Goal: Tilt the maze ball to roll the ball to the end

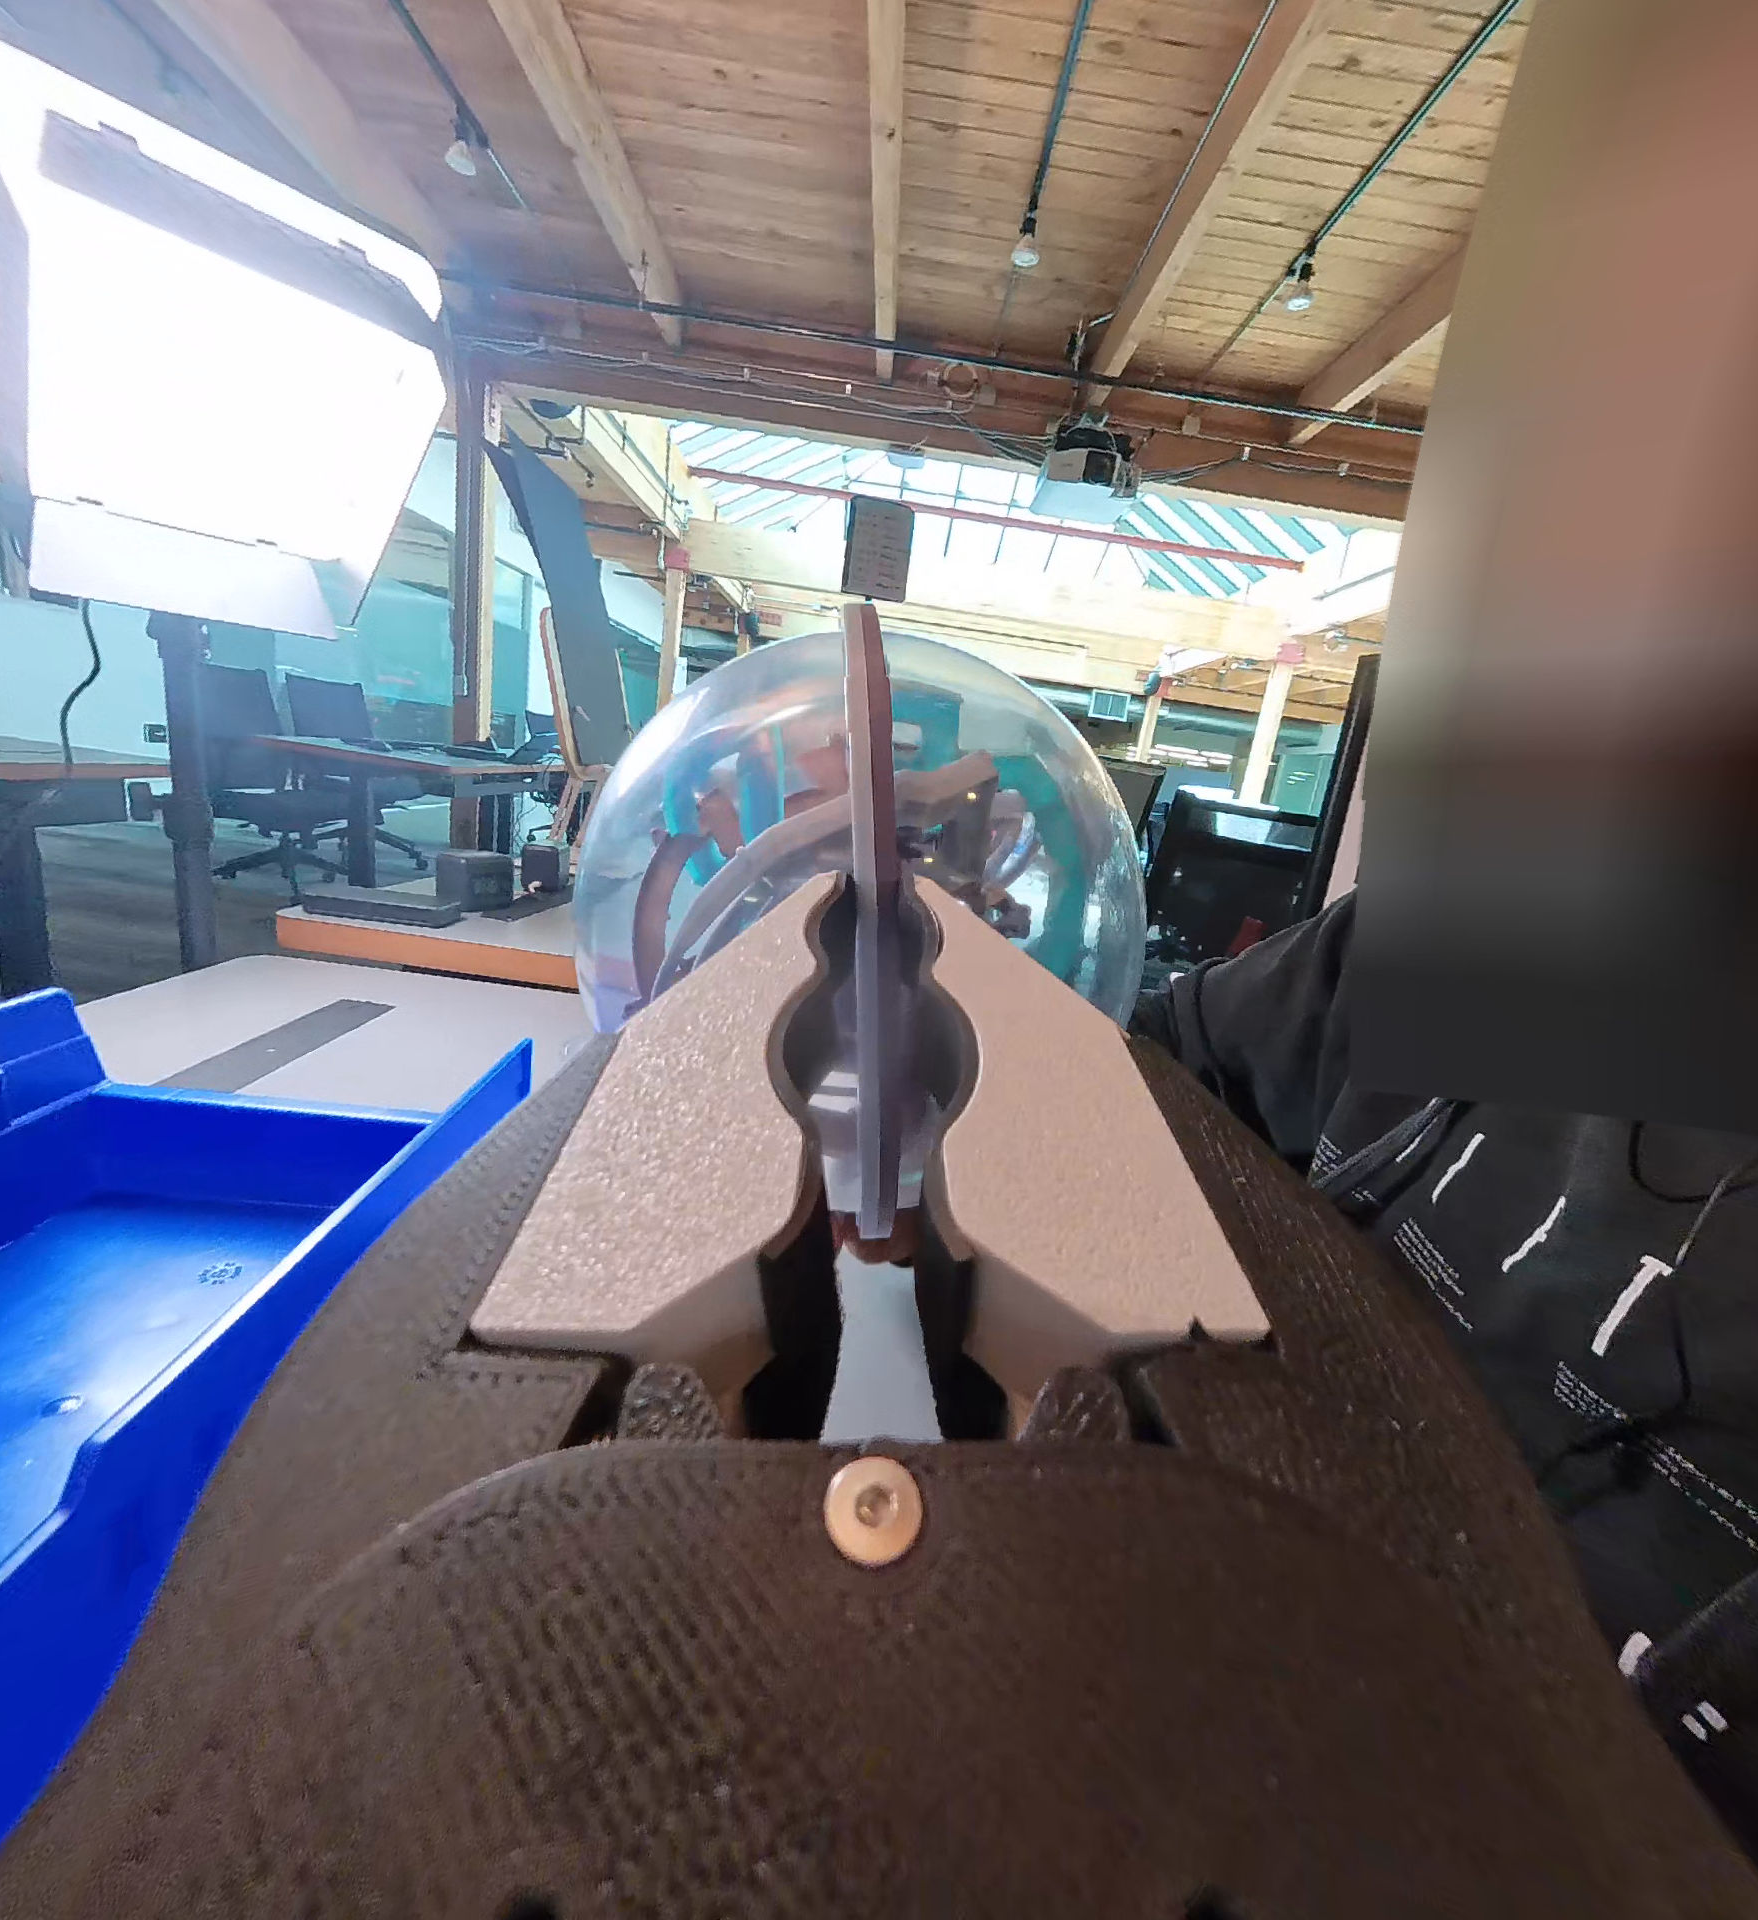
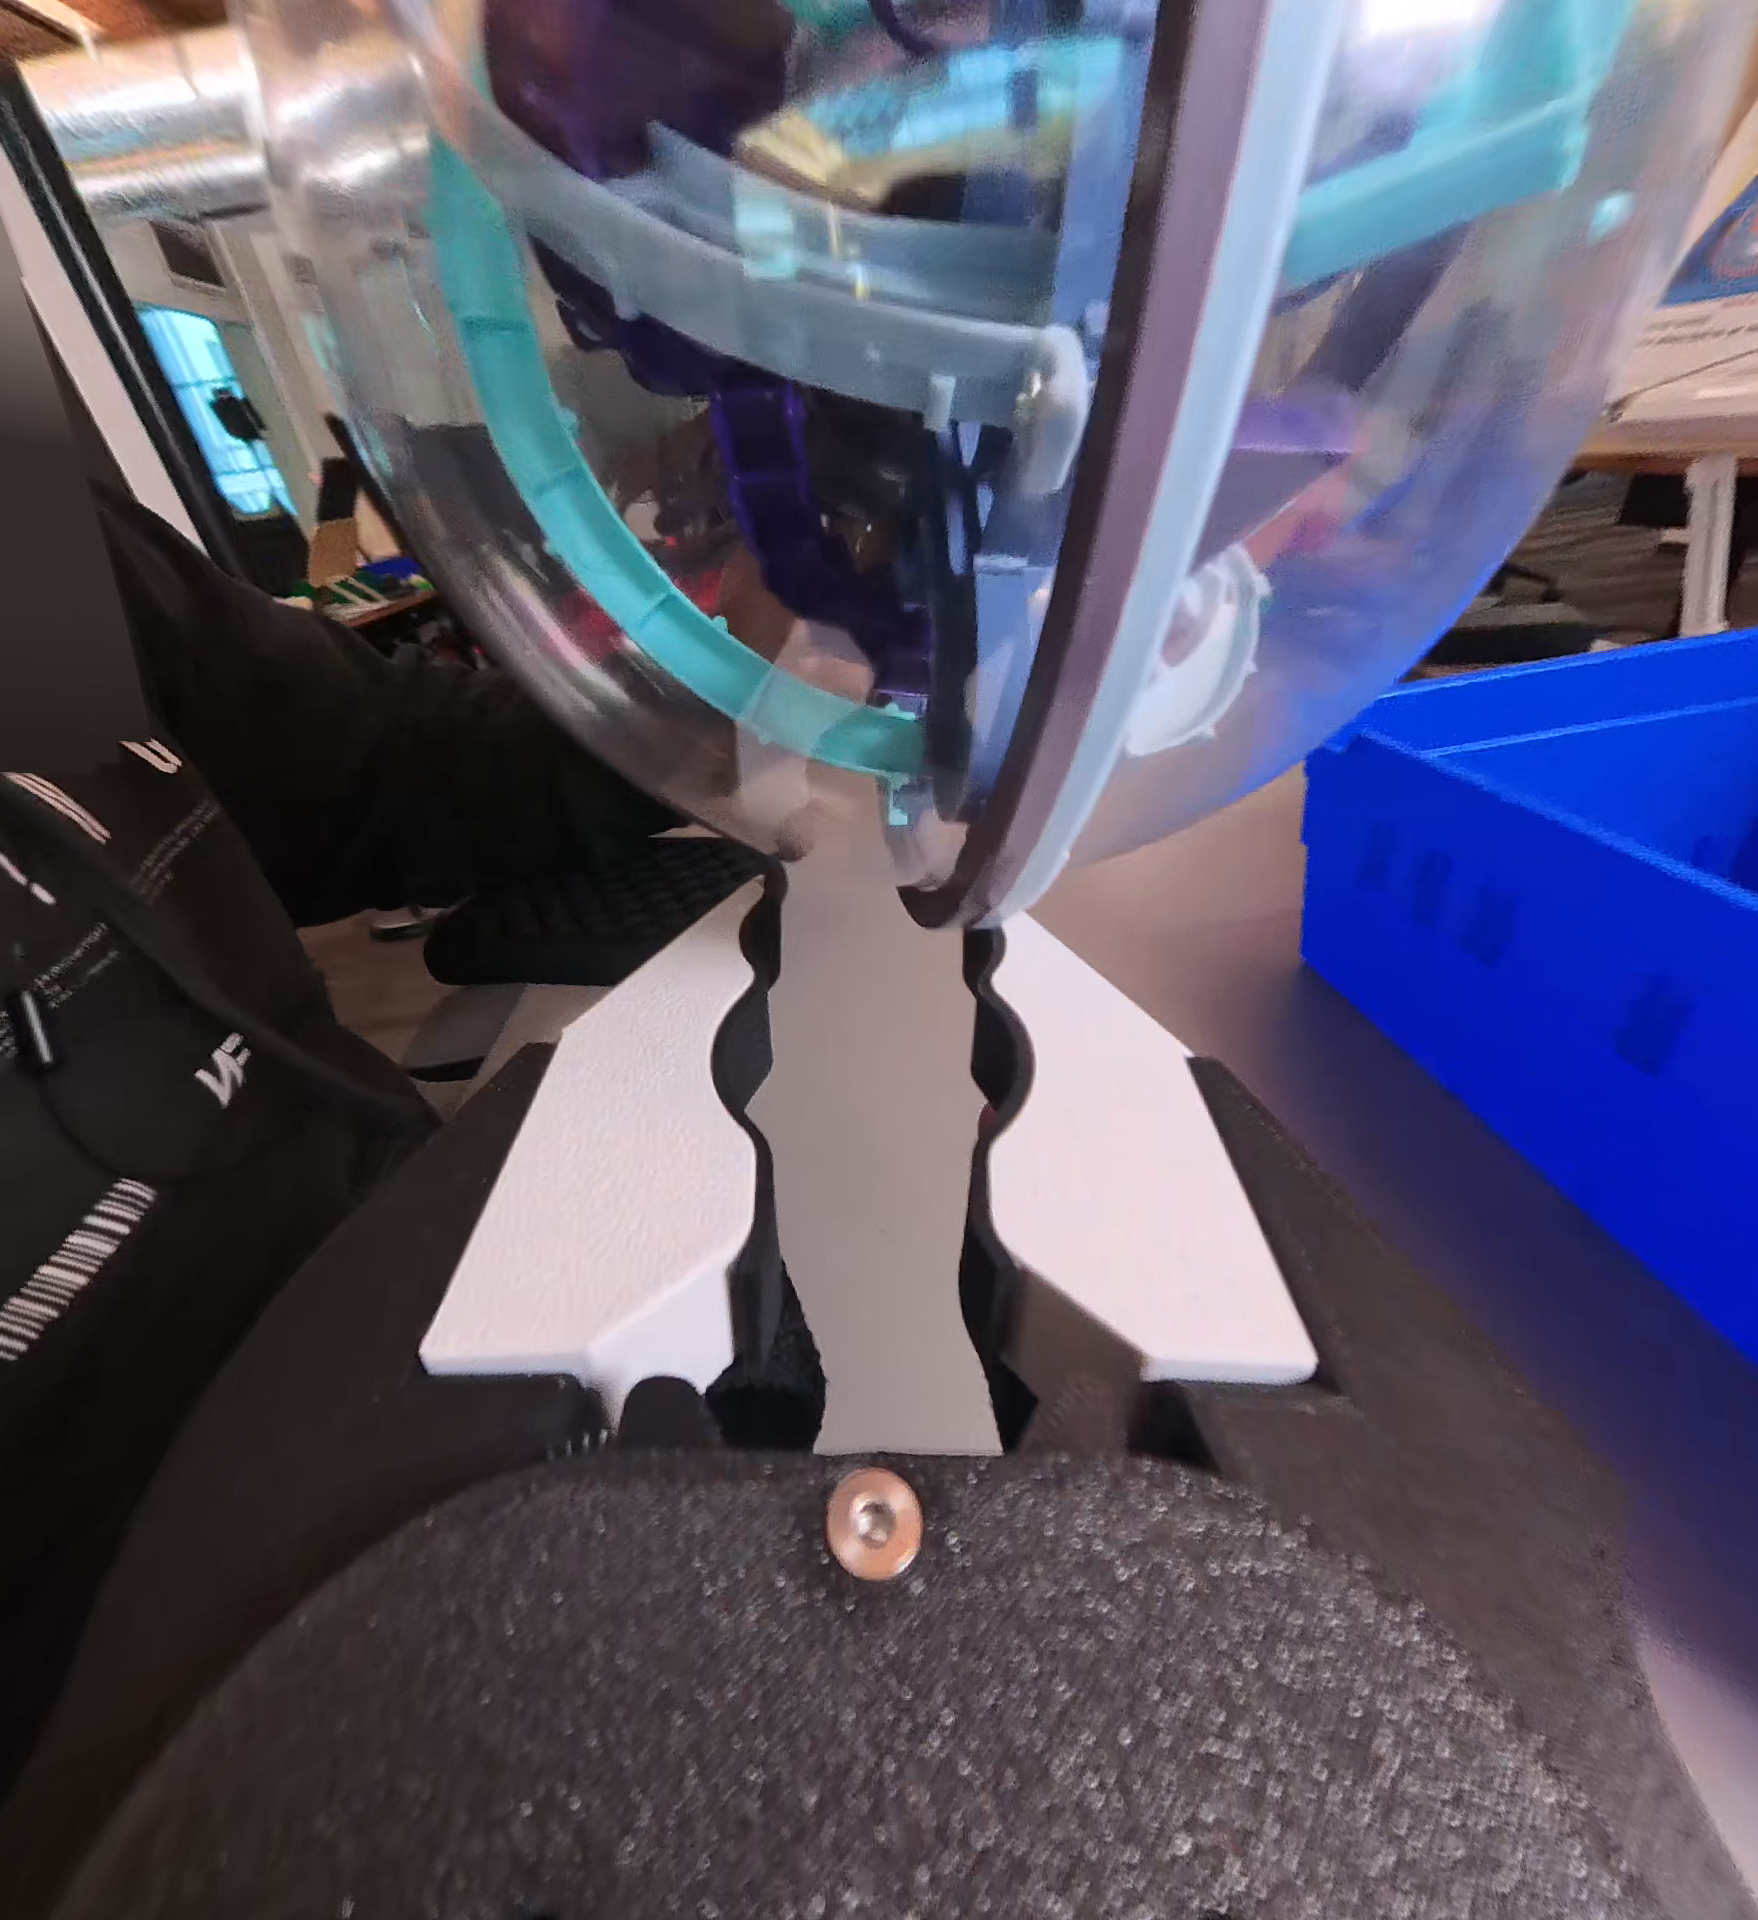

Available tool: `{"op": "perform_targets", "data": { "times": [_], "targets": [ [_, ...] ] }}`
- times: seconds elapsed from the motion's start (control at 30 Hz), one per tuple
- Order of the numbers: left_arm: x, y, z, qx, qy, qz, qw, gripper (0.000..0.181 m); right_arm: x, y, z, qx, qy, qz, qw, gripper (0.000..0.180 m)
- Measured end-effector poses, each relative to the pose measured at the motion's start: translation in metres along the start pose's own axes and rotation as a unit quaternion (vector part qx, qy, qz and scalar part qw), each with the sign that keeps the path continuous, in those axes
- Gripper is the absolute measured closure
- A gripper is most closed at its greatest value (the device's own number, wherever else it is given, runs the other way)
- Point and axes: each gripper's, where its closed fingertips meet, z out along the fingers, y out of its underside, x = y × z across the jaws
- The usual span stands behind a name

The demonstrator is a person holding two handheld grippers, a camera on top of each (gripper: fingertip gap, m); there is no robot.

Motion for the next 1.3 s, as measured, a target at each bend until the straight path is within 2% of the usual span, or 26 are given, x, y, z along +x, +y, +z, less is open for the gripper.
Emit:
{"op": "perform_targets", "data": {
  "times": [0.17,0.37,0.47,0.53,0.97,1.3],
  "targets": [
    [-0.006,0.004,-0.003,-0.004,-0.003,-0.017,1.000,0.174,0.012,-0.010,-0.022,-0.018,0.022,-0.063,0.998,0.151],
    [-0.001,-0.010,0.003,-0.006,0.005,0.006,1.000,0.174,0.016,-0.038,-0.046,0.007,0.021,-0.079,0.997,0.154],
    [0.001,-0.018,0.008,-0.008,-0.002,0.015,1.000,0.174,0.015,-0.044,-0.046,0.032,0.029,-0.075,0.996,0.156],
    [0.003,-0.024,0.011,-0.009,0.000,0.027,1.000,0.174,0.015,-0.047,-0.046,0.044,0.028,-0.074,0.996,0.171],
    [0.029,-0.063,0.057,-0.021,0.036,0.119,0.992,0.173,0.014,-0.075,-0.052,0.102,0.053,-0.099,0.988,0.172],
    [0.046,-0.075,0.083,-0.043,0.043,0.154,0.986,0.172,0.010,-0.083,-0.051,0.128,0.051,-0.110,0.984,0.172]
  ]
}}
